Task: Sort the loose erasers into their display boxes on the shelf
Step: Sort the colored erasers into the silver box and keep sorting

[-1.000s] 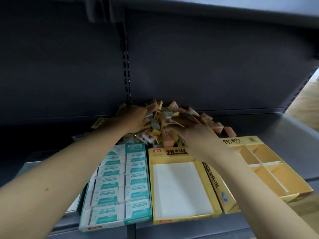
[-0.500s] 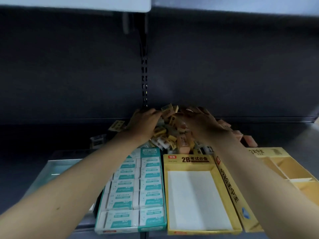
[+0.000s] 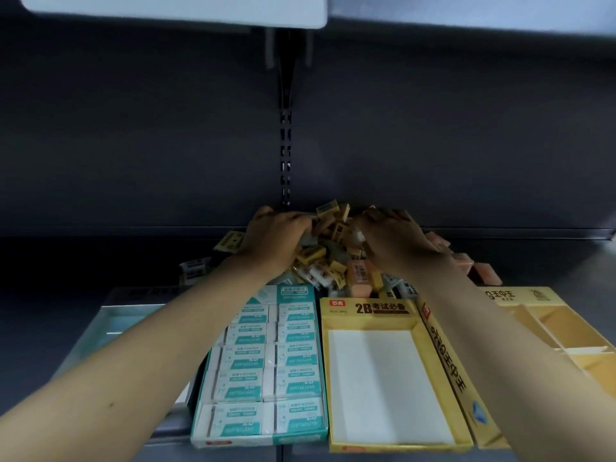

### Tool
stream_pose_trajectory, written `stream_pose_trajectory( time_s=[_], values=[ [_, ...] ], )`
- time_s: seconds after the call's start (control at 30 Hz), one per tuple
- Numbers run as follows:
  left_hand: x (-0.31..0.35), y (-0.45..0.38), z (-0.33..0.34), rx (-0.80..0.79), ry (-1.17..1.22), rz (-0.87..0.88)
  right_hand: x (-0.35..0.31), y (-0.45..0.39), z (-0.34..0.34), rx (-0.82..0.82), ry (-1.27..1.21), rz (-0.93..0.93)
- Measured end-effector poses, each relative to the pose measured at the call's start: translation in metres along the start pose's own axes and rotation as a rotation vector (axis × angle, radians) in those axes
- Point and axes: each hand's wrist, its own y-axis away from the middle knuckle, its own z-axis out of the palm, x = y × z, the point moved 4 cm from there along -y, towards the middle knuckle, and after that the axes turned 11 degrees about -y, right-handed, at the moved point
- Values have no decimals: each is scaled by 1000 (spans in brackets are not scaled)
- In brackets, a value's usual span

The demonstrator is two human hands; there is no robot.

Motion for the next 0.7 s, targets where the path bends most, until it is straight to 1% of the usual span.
stream_pose_trajectory(
  time_s=[0.07,0.17,0.27,0.33,0.4,0.5,0.53,0.6,0.7],
  values=[
    [-5,3,-2,-6,-27,15,-2,1,-3,41,16,23],
    [-16,10,-9,7,-11,-11,-11,2,-9,106,25,85],
    [-31,20,-18,43,26,-31,-32,5,-24,163,-60,140],
    [-44,31,-25,71,141,-73,-52,9,-34,213,-161,156],
    [-62,50,-33,86,359,-162,-76,16,-41,288,-239,175],
    [-91,91,-44,116,683,-334,-119,30,-44,437,-431,142],
    [-99,105,-45,91,740,-372,-134,33,-42,448,-498,141],
    [-113,132,-43,8,795,-387,-162,37,-36,415,-602,134],
    [-131,162,-39,-77,803,-407,-198,38,-27,398,-713,114]
  ],
)
